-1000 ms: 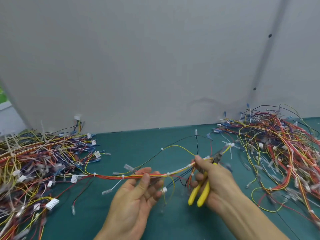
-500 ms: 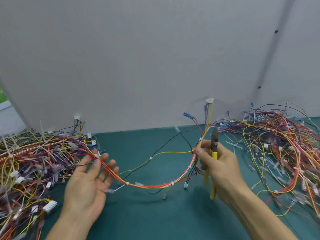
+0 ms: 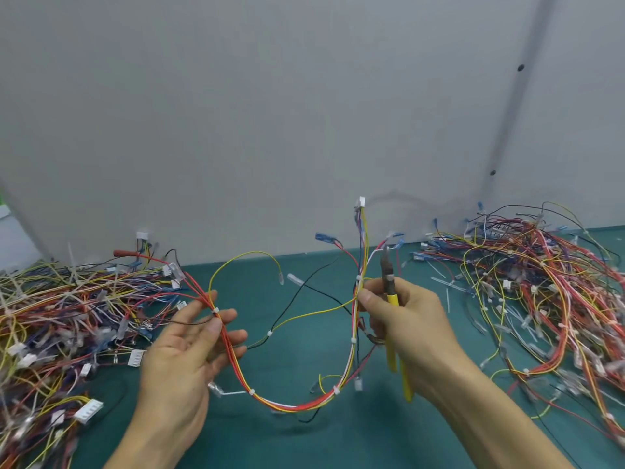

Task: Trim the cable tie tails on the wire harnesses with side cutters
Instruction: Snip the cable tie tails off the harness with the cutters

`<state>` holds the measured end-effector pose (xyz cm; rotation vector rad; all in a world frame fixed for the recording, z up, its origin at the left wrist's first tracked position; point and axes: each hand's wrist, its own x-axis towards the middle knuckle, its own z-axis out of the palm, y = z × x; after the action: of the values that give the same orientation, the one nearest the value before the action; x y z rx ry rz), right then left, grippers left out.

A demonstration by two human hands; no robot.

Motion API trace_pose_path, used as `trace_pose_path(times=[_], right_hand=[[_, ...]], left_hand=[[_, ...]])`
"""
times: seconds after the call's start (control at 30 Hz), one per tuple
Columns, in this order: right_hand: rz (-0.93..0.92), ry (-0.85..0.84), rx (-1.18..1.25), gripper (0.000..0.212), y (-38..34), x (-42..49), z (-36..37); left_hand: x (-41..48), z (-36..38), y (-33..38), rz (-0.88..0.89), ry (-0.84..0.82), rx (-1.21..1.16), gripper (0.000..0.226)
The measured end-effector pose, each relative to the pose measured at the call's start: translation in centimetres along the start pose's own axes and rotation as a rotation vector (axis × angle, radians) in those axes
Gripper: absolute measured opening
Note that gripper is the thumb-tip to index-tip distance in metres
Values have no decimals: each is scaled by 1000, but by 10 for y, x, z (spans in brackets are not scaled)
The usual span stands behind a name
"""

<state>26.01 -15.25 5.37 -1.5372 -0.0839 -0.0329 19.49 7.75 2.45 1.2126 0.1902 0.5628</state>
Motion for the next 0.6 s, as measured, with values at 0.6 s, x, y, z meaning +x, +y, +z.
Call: trace_pose_path(times=[0.6], right_hand=[[274,249,365,11,-7,19,-25]], left_hand=[[8,-11,8,-125,50,-147,14]])
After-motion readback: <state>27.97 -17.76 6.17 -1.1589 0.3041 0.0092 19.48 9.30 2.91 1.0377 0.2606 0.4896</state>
